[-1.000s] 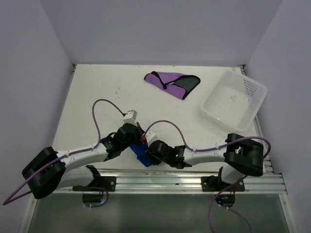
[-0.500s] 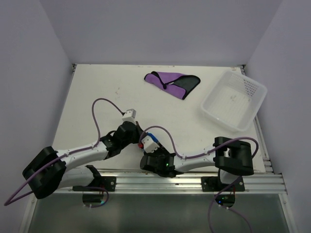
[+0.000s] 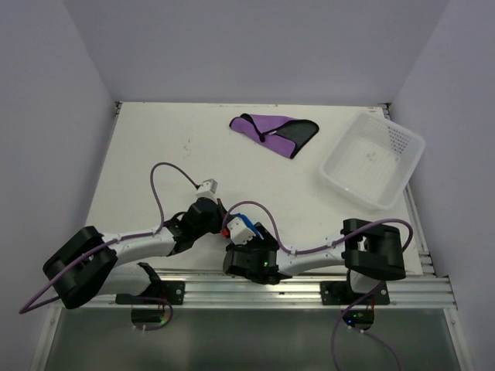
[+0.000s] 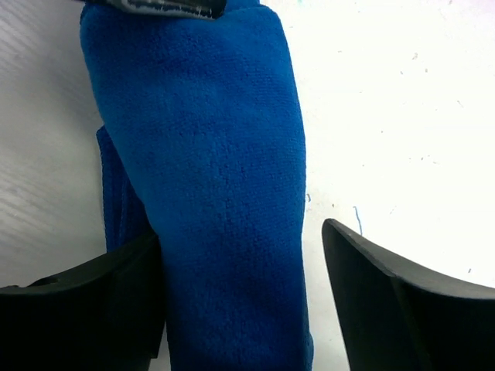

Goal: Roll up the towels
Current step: Roll the towel, then place the rolled towel into the container

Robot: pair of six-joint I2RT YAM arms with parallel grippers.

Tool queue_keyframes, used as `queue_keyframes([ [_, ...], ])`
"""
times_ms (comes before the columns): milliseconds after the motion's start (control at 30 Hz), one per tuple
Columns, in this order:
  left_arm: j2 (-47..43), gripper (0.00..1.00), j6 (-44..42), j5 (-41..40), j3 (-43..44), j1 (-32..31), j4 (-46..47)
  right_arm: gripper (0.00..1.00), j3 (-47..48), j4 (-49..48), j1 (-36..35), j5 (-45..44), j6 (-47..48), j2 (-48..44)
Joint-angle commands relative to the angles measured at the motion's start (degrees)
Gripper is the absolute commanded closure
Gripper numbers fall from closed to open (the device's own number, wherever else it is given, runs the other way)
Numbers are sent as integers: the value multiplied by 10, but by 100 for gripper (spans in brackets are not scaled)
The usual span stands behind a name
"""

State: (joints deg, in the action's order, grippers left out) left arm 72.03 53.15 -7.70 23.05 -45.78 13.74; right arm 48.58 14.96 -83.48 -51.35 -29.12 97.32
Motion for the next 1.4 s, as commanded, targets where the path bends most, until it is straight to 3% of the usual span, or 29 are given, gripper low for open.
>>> queue_keyframes([
  [0,12,100,13,11,-20,-1,33,20,-4,-7,1,31,-20,-35],
  [133,17,100,5,2,-24,-2,35,16,-9,-29,15,76,-1,-60],
  [433,18,100,-2,-8,-29,-3,28,13,-76,-136,134,321,16,-161],
  [600,17,100,-1,-8,-34,-3,32,12,-83,-162,176,394,17,-160],
  [833,22,100,-1,-10,-35,-4,31,8,-79,-198,183,500,35,-135],
  [1167,20,100,-4,-12,-34,-4,23,6,-81,-166,198,458,54,-119],
  [1367,11,100,-5,-15,-34,-4,16,10,-88,-165,200,426,55,-104],
])
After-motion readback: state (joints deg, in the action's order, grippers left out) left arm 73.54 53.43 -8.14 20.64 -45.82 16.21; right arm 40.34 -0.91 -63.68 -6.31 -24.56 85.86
